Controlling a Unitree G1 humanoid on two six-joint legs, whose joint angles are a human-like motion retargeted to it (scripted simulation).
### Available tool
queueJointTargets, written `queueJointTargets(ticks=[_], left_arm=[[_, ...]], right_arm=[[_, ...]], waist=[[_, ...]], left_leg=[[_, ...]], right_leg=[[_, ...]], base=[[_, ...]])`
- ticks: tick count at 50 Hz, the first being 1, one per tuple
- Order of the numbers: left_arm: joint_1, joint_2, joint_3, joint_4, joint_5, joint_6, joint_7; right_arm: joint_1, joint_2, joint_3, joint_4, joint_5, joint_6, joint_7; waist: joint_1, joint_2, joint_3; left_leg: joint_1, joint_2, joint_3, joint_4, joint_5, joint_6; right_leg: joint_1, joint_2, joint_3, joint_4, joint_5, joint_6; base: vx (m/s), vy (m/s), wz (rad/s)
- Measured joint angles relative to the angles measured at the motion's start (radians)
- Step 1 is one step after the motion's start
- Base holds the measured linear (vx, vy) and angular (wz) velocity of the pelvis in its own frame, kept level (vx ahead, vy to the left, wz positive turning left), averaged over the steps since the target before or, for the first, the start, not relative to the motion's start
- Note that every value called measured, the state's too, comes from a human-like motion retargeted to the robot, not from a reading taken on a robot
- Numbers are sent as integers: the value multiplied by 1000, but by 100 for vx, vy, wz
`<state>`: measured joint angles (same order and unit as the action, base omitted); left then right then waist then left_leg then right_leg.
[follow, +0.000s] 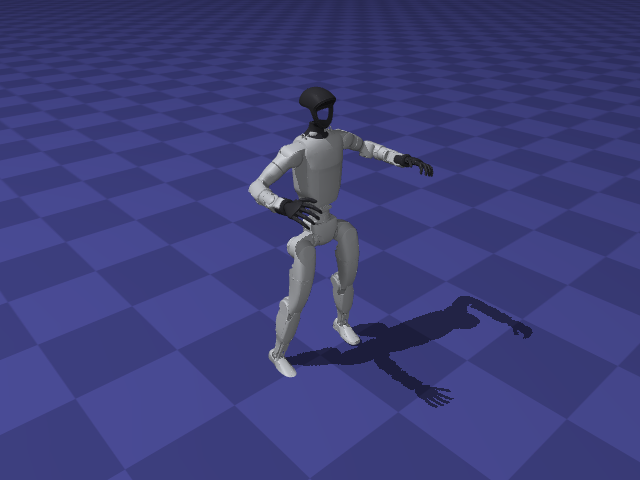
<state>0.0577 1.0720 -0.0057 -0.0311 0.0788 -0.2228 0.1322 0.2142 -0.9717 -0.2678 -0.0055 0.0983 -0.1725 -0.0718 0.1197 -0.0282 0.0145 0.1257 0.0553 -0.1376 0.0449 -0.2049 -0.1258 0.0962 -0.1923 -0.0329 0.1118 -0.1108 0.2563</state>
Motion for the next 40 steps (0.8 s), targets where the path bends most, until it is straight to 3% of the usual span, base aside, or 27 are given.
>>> queueJointTargets(ticks=[4,6,10,14,27,40], left_arm=[[-94,-260,-201,378,-124,120,10],[-129,-409,-249,615,-167,169,13],[-189,-653,-238,1058,-243,245,-4],[-175,-769,-193,1260,-253,277,7],[-110,-847,-274,1193,-334,255,123],[-467,-811,-321,1257,-295,261,163]], right_arm=[[-144,225,341,392,27,96,-141],[-191,341,437,613,24,133,-150],[-233,539,521,1006,-23,198,-95],[-183,656,517,1177,-45,222,-85],[-20,707,573,1107,42,181,-108],[-115,687,615,1075,-12,167,-115]], waist=[[11,7,14],[4,0,21],[1,-7,38],[-1,-11,56],[-14,-18,107],[-57,-36,135]], left_leg=[[22,28,11,-1,-9,-29],[25,14,5,-3,-5,-18],[23,4,-2,-2,-2,-6],[18,4,-4,0,0,-2],[13,14,38,-9,6,9],[30,25,101,-14,8,16]], right_leg=[[19,32,12,-8,-2,5],[22,17,8,-4,-7,5],[23,6,1,2,-13,0],[19,7,0,2,-13,-6],[-15,19,44,-2,2,-13],[-46,38,111,8,16,-18]], base=[[-1,-4,-11],[-1,3,7],[0,0,0],[0,0,0],[-1,0,-13],[-3,0,-24]])
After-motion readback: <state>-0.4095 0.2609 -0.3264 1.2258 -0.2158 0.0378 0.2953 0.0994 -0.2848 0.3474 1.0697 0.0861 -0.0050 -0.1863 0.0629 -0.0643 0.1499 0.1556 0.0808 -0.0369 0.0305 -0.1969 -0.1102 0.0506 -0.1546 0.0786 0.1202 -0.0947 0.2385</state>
